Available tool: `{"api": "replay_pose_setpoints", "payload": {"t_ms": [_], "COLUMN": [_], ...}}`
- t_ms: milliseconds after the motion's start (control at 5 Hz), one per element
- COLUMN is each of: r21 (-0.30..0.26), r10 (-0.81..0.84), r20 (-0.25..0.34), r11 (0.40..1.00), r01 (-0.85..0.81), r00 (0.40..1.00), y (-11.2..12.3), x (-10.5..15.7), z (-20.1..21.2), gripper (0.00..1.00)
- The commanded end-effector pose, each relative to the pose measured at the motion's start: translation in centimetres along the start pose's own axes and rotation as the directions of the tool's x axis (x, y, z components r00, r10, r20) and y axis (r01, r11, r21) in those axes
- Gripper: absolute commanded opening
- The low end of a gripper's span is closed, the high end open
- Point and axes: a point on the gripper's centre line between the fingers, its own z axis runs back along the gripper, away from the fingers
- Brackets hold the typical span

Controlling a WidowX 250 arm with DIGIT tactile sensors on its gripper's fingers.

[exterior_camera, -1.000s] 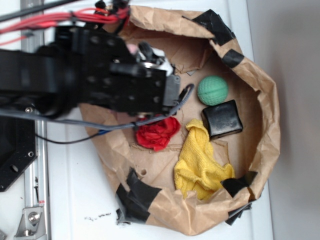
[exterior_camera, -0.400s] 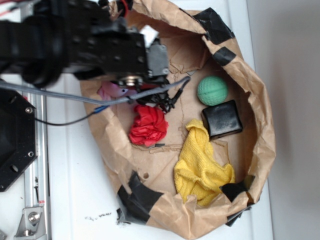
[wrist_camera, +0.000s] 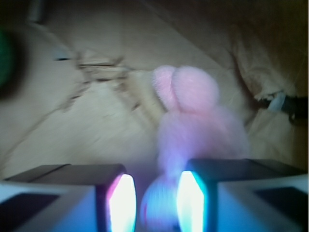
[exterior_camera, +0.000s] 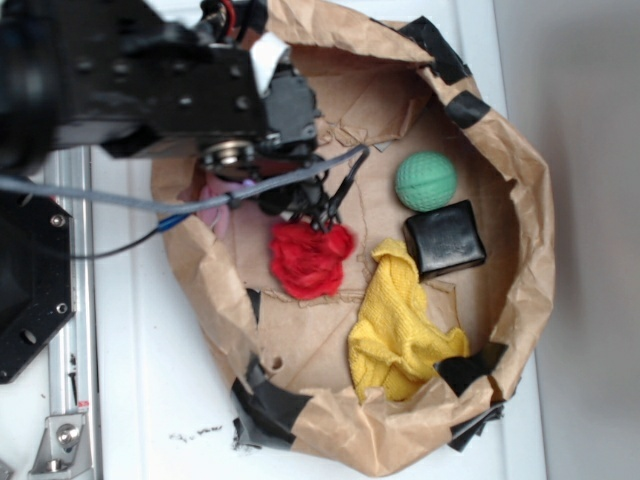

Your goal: Grab the pink bunny.

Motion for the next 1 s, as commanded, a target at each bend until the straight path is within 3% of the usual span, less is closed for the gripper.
{"api": "replay_pose_setpoints", "payload": {"t_ms": [0, 400, 800], "r21": [-0.004, 0.093, 0.122], "r10": [0.009, 0.016, -0.032], "r20": [0.088, 0.093, 0.072], "r11": [1.0, 0.995, 0.992], "r01": [-0.009, -0.024, 0.023], "r00": [0.996, 0.996, 0.997], "y": [0.9, 2.7, 4.5], "x": [2.9, 2.9, 1.3], "z": [3.1, 0.6, -0.1], "gripper": [1.0, 1.0, 1.0]}}
